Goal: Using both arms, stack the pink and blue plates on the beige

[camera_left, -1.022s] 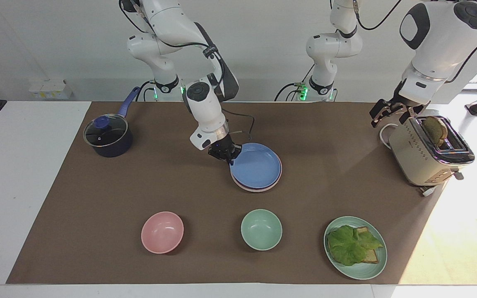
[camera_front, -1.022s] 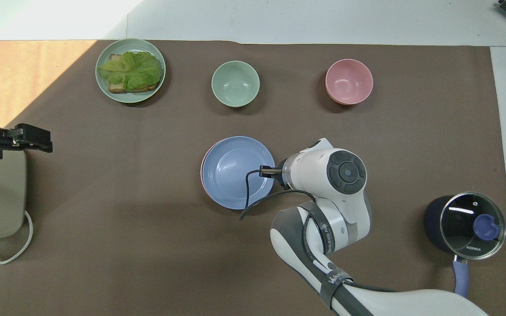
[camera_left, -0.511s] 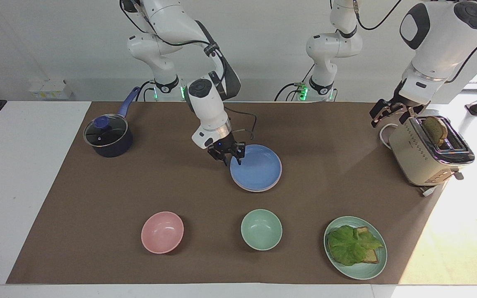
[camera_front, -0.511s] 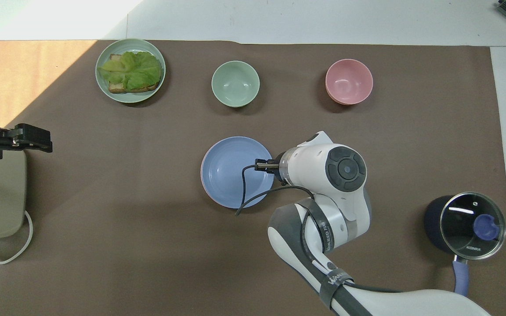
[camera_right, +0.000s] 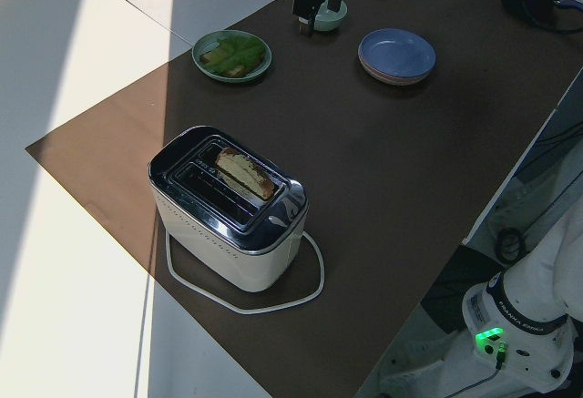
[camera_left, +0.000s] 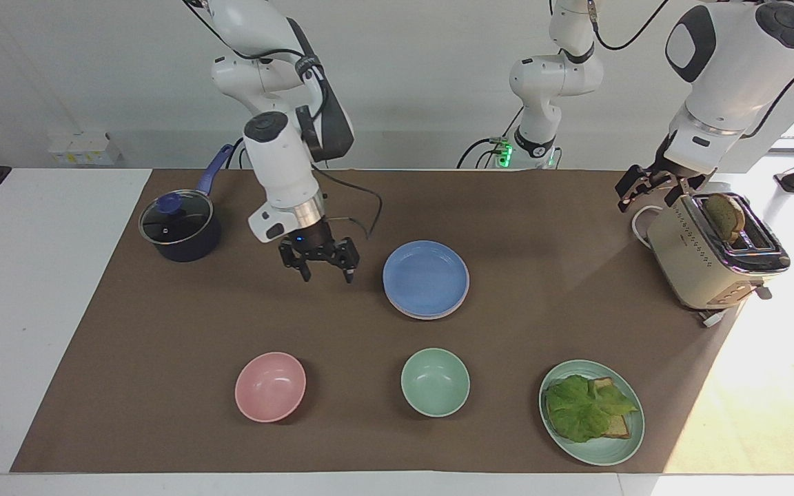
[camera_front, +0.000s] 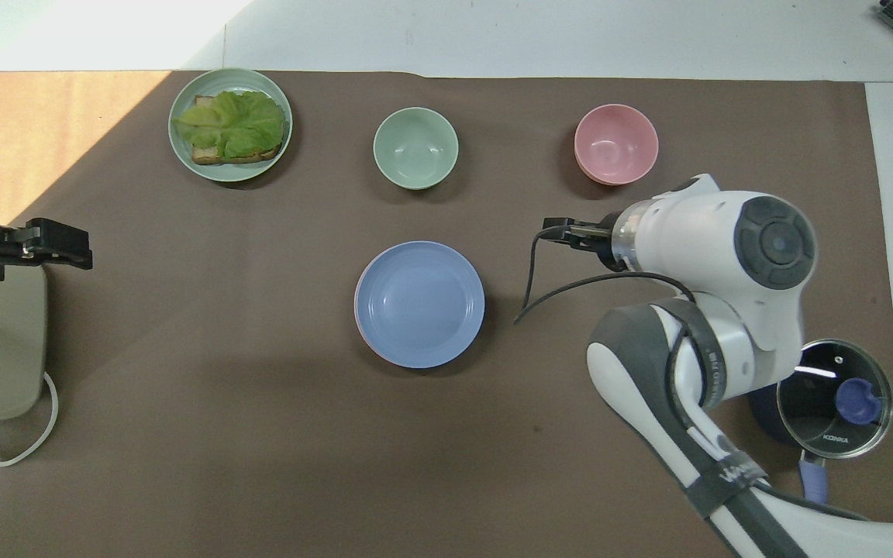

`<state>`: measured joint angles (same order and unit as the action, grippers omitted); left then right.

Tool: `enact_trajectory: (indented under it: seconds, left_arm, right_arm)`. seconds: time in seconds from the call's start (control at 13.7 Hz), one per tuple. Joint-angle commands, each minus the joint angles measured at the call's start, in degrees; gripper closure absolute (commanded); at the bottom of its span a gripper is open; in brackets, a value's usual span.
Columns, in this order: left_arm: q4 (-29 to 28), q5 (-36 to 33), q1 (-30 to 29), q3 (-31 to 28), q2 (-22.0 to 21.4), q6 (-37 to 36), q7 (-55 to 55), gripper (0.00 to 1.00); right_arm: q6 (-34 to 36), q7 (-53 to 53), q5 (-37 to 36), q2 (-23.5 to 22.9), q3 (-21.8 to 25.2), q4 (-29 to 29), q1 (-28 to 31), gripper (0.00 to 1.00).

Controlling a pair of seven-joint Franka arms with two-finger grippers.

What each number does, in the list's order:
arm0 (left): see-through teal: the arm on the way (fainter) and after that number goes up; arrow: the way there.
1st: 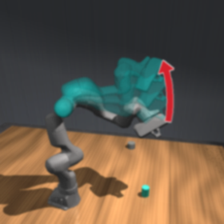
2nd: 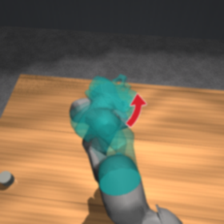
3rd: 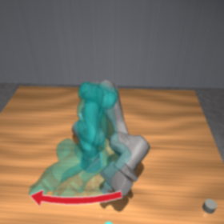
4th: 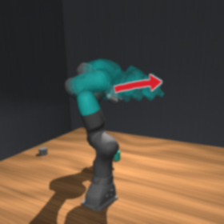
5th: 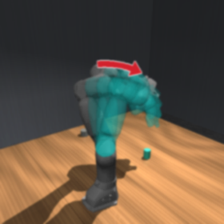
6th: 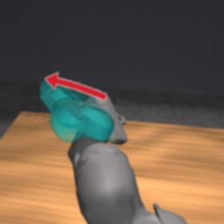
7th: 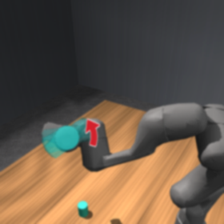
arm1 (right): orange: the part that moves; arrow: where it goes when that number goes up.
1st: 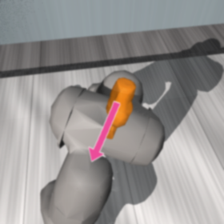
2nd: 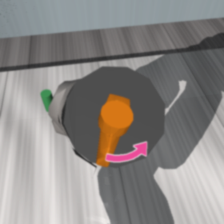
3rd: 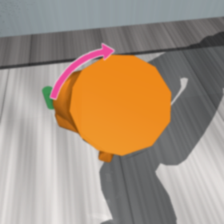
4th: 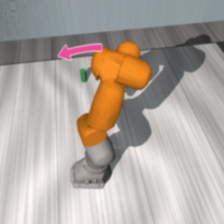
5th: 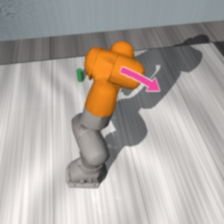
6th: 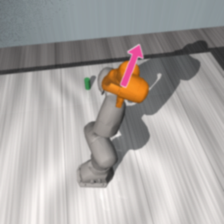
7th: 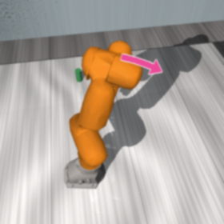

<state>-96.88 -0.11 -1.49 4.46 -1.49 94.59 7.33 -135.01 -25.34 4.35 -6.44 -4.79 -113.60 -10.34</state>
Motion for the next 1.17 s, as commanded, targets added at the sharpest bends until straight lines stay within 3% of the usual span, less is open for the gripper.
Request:
enact_trajectory:
  seconds: [0.0, 0.29, 0.51, 0.88, 1.1]
  left_arm:
    - [0.29, -0.42, -0.71, 0.46, -0.18, -0.72, -0.03, 0.0]
    - [0.29, -0.42, -0.71, 0.46, -0.18, -0.72, 0.06, 0.0]
    - [0.29, -0.42, -0.71, 0.46, -0.18, -0.72, 0.06, 0.0]
    - [0.29, -0.42, -0.71, 0.46, -0.18, -0.72, 0.06, 0.0]
    - [0.29, -0.42, -0.71, 0.46, -0.18, -0.72, 0.06, 0.0]
  right_arm:
    - [5.09, 1.86, -3.82, 5.28, -0.66, -0.92, 5.66, 0.0]
    - [14.74, 9.86, -4.17, 9.69, -0.48, 2.58, 13.49, 0.0]
    - [28.45, 15.21, -8.03, 8.99, -0.57, 13.99, 16.84, 0.0]
    - [42.96, 16.9, -8.04, 8.64, -0.66, 22.72, 16.94, 0.0]
    - [50.09, 16.82, -8.04, 3.82, -1.27, 31.57, 16.06, 0.0]
